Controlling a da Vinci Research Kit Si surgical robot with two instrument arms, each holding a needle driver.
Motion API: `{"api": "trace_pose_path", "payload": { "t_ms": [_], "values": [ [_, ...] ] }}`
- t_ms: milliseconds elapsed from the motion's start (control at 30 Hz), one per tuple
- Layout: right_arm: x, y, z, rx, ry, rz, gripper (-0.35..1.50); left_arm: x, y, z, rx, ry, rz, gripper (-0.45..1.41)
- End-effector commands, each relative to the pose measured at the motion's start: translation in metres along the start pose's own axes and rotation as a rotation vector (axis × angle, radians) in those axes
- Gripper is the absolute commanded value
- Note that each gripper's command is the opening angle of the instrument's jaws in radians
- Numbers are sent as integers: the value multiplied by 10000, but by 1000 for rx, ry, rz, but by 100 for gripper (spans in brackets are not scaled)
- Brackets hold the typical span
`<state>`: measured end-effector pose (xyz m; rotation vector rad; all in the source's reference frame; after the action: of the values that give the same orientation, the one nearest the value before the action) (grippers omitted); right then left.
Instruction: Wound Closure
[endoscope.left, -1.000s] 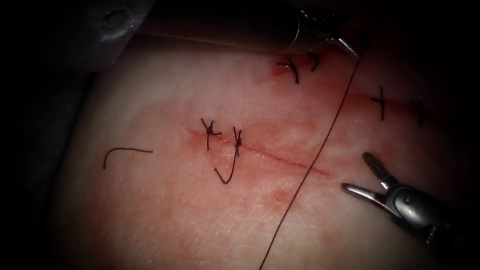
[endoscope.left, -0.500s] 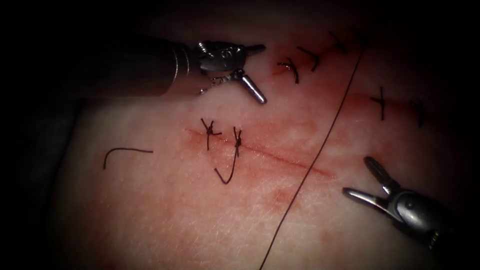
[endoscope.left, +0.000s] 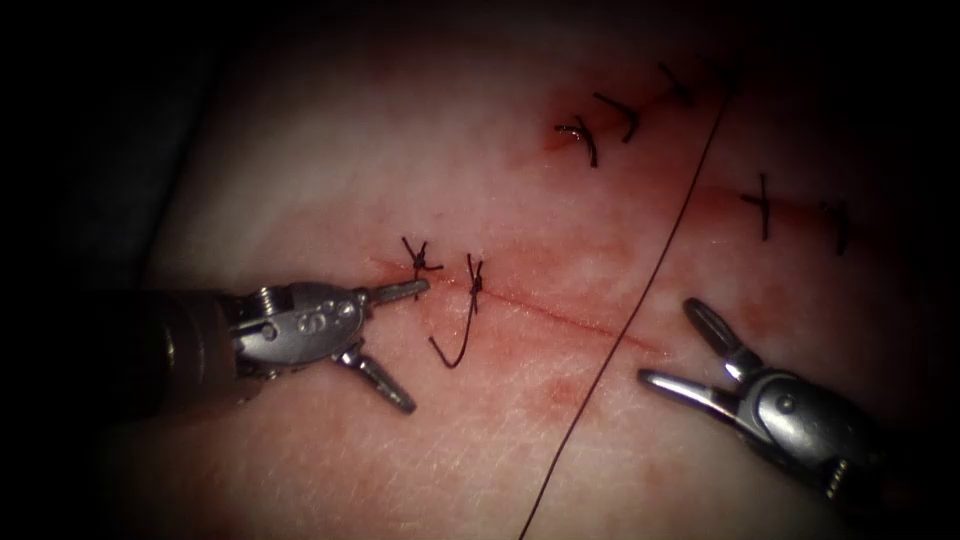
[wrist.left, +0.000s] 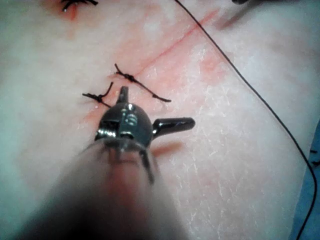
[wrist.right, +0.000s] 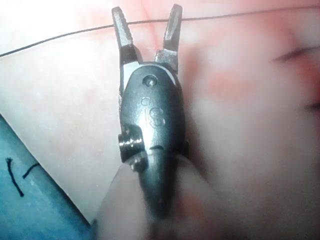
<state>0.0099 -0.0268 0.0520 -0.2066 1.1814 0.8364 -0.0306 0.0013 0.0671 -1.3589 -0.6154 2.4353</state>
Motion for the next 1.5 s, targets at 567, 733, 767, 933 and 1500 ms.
{"api": "trace_pose_path", "payload": {
  "t_ms": [567,733,767,933,1500],
  "values": [
    [-2,-33,44,44,-10,-36,118,-29,-19,10,-22,299,-91,46],
    [-2,-35,50,44,-10,-42,116,-34,-22,13,-57,318,-126,31],
    [-2,-36,50,44,-10,-42,116,-34,-22,14,-68,324,-135,28],
    [-4,-36,55,45,-14,-48,116,-31,-21,20,-97,342,-146,24],
    [-16,-49,70,61,-45,-73,106,-28,-24,23,-135,362,-144,-45]
  ]
}}
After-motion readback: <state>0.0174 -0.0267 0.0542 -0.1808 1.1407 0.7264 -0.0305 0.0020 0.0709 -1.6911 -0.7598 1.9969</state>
